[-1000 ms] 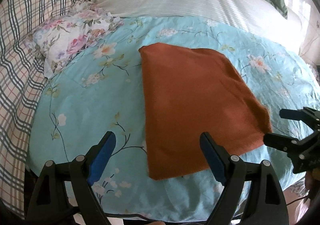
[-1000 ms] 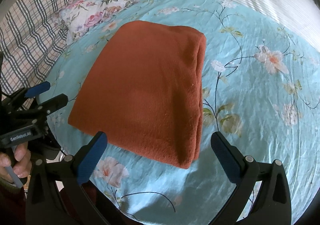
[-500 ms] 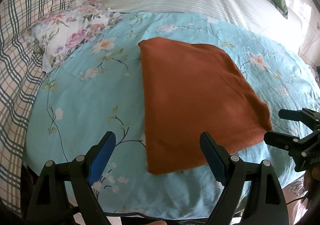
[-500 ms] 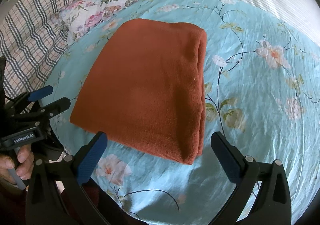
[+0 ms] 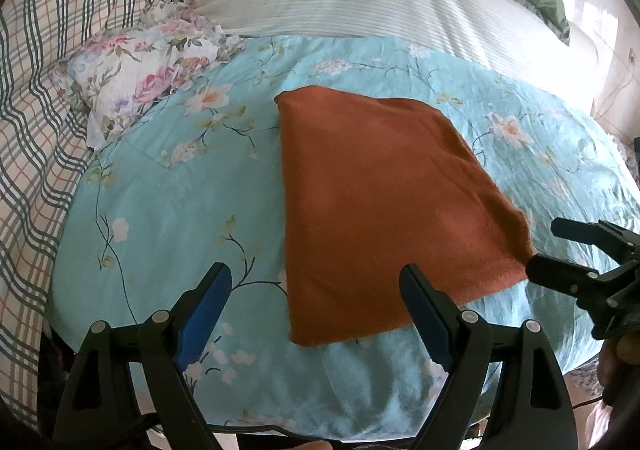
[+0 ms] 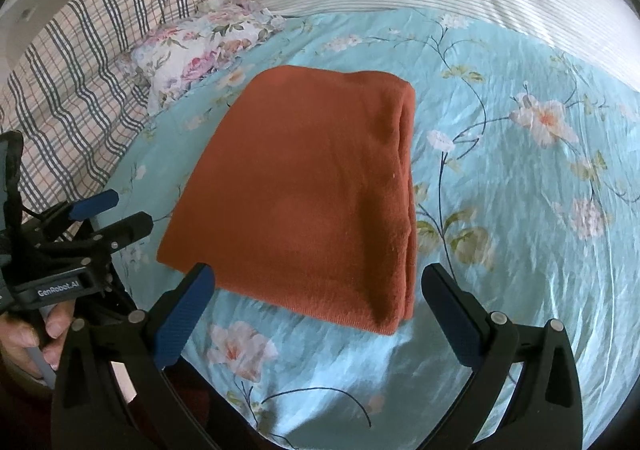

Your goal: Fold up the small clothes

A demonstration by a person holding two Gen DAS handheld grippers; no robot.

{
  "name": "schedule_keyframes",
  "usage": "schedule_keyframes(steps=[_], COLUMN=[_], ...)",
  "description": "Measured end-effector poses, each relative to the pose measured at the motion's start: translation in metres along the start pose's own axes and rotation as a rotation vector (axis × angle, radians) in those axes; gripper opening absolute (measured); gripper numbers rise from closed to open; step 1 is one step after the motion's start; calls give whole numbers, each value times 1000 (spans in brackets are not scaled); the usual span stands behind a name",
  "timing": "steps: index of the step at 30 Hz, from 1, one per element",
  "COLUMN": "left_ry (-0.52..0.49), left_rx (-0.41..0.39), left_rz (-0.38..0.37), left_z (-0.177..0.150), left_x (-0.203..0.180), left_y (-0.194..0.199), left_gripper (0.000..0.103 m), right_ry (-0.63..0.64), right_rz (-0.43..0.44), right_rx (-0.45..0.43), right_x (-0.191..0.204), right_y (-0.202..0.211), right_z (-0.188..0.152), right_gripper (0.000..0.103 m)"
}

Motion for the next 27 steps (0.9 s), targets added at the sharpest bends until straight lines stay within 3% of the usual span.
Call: schedule_keyframes(steps=[27], left_ry=[-12], left_rx=[-21], left_rz=[-17], left_z=[-29], left_x=[-5], left_y=[13], left_gripper=[86], right_ry=[-15], right_rz=[-20], right_rx=[-54], right_x=[4], right_y=[16], right_z=[-27], right_gripper=[103])
Point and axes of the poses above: each gripper's, at about its wrist camera, not at the fingertips, and y roughly against the way its jaws point, x to its left, z to its top, the point moved 2 cm from there along -y, roughly the way its jaws point, and after that the axes turned 4 degrees about y, right-handed, at the moved point
